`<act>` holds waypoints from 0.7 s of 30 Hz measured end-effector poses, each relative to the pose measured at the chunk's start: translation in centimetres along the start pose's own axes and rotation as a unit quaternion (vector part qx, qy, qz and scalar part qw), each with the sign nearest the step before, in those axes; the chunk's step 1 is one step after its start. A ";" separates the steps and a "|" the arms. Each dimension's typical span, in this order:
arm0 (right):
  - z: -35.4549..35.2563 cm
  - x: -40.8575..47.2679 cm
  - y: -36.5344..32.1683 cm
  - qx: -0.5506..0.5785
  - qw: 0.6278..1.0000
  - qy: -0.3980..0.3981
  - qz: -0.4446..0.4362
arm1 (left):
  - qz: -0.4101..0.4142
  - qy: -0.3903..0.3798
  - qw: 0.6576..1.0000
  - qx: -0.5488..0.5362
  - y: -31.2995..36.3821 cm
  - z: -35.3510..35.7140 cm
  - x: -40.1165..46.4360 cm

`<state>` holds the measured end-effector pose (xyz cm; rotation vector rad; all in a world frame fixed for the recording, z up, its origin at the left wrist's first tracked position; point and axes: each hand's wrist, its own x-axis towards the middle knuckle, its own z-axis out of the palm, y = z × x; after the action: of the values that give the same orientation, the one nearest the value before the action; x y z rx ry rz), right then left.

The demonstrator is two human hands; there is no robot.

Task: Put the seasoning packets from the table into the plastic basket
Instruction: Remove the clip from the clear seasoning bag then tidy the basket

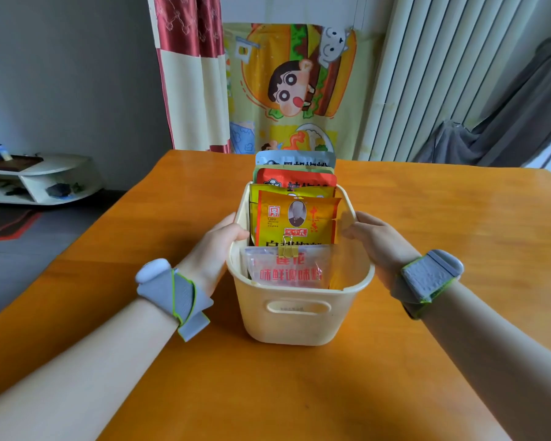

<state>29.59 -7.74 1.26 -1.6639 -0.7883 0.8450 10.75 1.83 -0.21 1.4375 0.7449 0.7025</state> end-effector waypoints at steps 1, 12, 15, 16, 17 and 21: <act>-0.3 0.6 0.1 -0.005 1.000 0.007 -0.006 | 0.004 0.002 1.000 -0.005 0.0 0.2 0.7; -3.3 7.9 -0.8 -0.055 0.997 0.047 -0.015 | 0.039 0.012 0.999 0.008 -0.1 2.7 9.2; -3.3 8.4 -0.7 -0.080 0.996 0.038 -0.020 | 0.041 0.021 0.999 0.010 -0.3 2.4 9.6; -3.3 8.5 -0.5 -0.092 0.995 0.035 -0.025 | 0.046 0.018 0.999 0.013 -0.5 2.3 9.5; -3.3 8.5 -0.7 -0.107 0.993 0.040 -0.024 | 0.050 0.018 0.998 0.019 -0.2 2.4 9.5; -3.3 8.6 -1.4 -0.277 0.958 0.070 -0.042 | 0.055 0.026 0.996 0.067 0.1 2.4 9.1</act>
<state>36.85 -1.93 2.04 -2.1338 -1.0509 0.4578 18.09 7.67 -0.32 1.5971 0.7696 0.7880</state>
